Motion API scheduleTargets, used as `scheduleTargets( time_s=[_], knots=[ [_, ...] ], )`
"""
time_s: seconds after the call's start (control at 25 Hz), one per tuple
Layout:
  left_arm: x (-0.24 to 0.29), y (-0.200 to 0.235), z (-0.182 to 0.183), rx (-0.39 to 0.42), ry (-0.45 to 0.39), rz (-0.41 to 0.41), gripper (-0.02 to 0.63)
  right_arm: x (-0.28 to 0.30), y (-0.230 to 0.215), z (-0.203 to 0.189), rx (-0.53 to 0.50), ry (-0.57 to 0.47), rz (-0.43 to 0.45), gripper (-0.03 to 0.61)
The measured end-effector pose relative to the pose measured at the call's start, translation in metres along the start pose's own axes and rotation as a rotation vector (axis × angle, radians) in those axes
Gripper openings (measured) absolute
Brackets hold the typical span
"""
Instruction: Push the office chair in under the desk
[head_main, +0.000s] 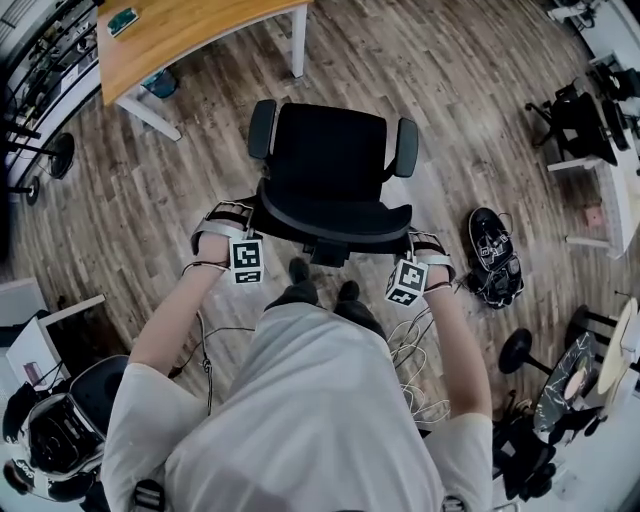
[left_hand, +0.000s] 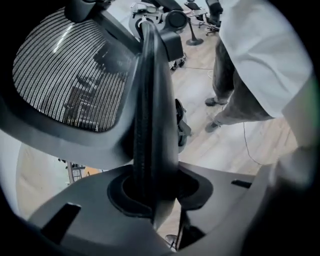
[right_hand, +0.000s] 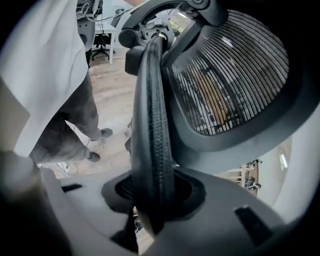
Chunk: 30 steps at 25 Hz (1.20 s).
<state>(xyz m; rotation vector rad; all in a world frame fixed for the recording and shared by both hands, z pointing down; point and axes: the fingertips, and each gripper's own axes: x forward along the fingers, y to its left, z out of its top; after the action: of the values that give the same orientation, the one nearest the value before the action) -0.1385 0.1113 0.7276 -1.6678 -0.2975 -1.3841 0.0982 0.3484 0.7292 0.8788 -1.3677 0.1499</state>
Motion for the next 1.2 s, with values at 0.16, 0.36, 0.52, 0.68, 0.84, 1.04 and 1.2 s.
scheduleTargets(
  time_s=[0.16,0.36,0.52,0.68,0.84,1.04,1.2],
  knots=[
    [0.003,0.0,0.0,-0.006,-0.013,-0.015,0.083,0.004,-0.002,0.001,-0.023,0.004,-0.048,0.079],
    [0.008,0.004,-0.002,0.004,-0.022,0.032,0.077,0.007,-0.002,0.003,-0.016,0.001,-0.062,0.064],
    [0.012,0.01,-0.005,0.005,-0.003,0.051,0.074,0.01,-0.009,0.005,-0.018,-0.002,-0.068,0.064],
    [0.017,0.015,-0.009,0.0,0.012,0.056,0.072,0.014,-0.016,0.007,-0.019,-0.002,-0.067,0.066],
    [0.023,0.028,-0.013,-0.009,0.018,0.063,0.071,0.021,-0.033,0.007,-0.028,-0.003,-0.07,0.066],
    [0.032,0.043,-0.017,-0.036,0.035,0.07,0.071,0.033,-0.056,0.007,-0.047,-0.017,-0.082,0.066],
    [0.036,0.053,-0.02,-0.063,0.044,0.075,0.072,0.041,-0.073,0.008,-0.065,-0.027,-0.078,0.066]
  ],
)
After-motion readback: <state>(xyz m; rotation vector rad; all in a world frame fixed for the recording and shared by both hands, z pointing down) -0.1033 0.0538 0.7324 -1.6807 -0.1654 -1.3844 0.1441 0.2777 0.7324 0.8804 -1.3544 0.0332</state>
